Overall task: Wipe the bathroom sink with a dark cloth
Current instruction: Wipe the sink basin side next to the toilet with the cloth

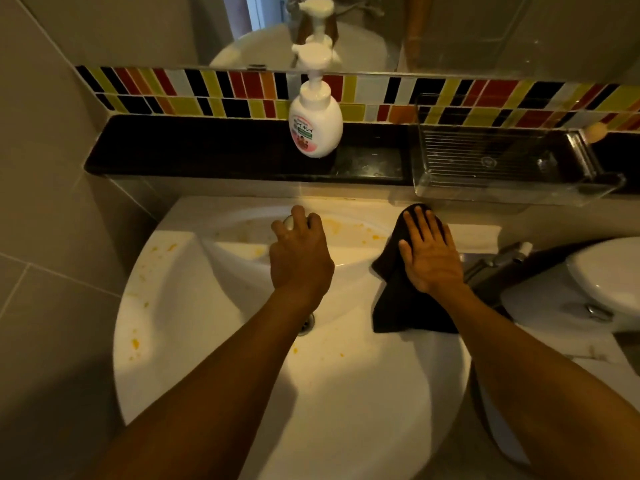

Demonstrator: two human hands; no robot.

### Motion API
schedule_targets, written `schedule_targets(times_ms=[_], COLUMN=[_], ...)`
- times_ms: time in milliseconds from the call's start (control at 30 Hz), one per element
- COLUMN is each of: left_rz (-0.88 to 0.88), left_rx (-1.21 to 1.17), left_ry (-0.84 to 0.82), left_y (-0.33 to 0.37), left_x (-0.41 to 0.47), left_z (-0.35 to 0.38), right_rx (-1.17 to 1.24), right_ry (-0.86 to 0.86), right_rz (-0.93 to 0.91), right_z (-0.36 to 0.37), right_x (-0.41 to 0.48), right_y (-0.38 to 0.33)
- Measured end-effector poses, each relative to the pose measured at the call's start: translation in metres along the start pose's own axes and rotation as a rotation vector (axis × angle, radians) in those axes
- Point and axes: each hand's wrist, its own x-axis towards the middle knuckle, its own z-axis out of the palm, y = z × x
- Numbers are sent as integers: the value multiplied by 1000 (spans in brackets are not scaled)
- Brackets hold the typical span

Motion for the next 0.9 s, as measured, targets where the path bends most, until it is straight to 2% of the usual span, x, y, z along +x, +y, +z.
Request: schedule_targets(times_ms=[133, 233, 467, 733, 900], left_rz=[8, 12, 20, 14, 15], left_rx=[3, -8, -21, -25, -25], left_ry=[-9, -12, -25, -33, -39], left_y=[0, 0, 1, 2, 2], left_x=[0, -2, -3, -2, -3], left_z=[-1, -4, -7, -10, -5], right_rx=[69, 98, 160, 426, 411], right_ry=[0, -64, -12, 81, 57], right_rz=[-7, -11, 73, 372, 352], right_z=[-1, -6, 8, 35, 32], right_x=[5, -3, -87, -241, -225], right_y=[4, 6, 16, -37, -32])
